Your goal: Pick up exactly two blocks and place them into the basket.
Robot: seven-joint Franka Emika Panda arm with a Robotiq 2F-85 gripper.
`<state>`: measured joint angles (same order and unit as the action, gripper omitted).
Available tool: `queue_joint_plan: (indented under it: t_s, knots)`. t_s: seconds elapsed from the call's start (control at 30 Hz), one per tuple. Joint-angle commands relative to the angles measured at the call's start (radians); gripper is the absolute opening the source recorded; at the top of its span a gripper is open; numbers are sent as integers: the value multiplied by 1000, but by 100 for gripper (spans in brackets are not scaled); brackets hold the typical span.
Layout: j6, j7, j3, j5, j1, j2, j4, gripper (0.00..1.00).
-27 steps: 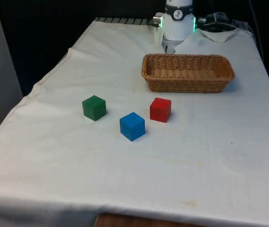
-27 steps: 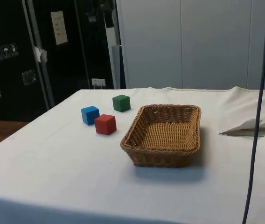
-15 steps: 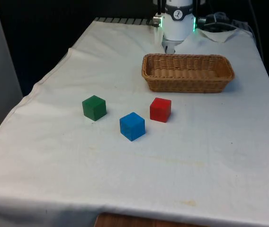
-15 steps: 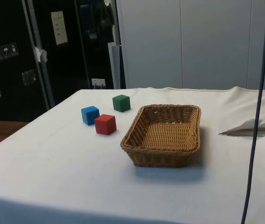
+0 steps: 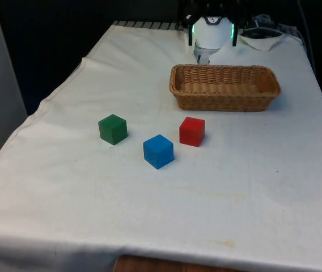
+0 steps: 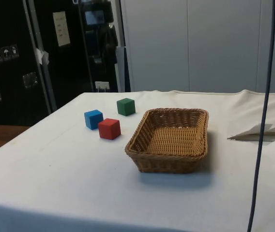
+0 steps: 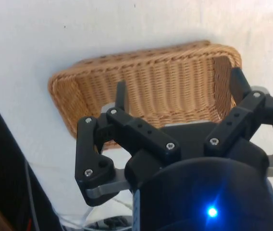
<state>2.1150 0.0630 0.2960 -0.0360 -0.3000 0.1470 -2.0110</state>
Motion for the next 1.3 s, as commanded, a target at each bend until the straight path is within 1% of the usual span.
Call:
queue_joint_plan:
  t_s: [0.0,0.03,0.07,0.13,0.2,0.27,0.3,0.33,0.47,0.5,0.53,0.57,0.6,0.77,0.8,0.83,0.97,1.03,1.07,1.1,1.13,1.2,1.27]
  knots:
    - [28,13,-1,-10,2,15,-4,100]
    - [10,3,0,0,0,7,-2,100]
    - [37,17,-1,-10,3,22,-5,100]
    - [66,29,1,-13,6,45,-6,100]
    - [83,36,3,-16,7,60,-5,100]
    - [103,45,5,-21,12,77,-3,100]
    - [102,37,9,-10,7,78,-5,100]
    - [121,53,9,-27,14,93,-2,100]
    - [162,77,24,-56,19,133,0,100]
    - [170,79,27,-63,18,140,-1,100]
    - [156,68,29,-44,12,129,-1,100]
    - [170,79,27,-63,18,140,-1,100]
    - [183,81,32,-76,19,154,-3,100]
    - [220,81,43,-110,22,198,-4,100]
    - [212,75,48,-100,16,198,-2,100]
    - [225,81,44,-116,23,205,-3,100]
    - [256,82,47,-150,25,242,5,100]
    - [261,82,46,-158,25,250,7,100]
    - [272,83,45,-173,25,264,14,100]
    - [266,75,54,-154,18,255,7,100]
    - [276,84,44,-181,26,271,19,100]
    - [284,86,44,-197,26,284,29,100]
    - [293,84,41,-217,21,305,42,100]
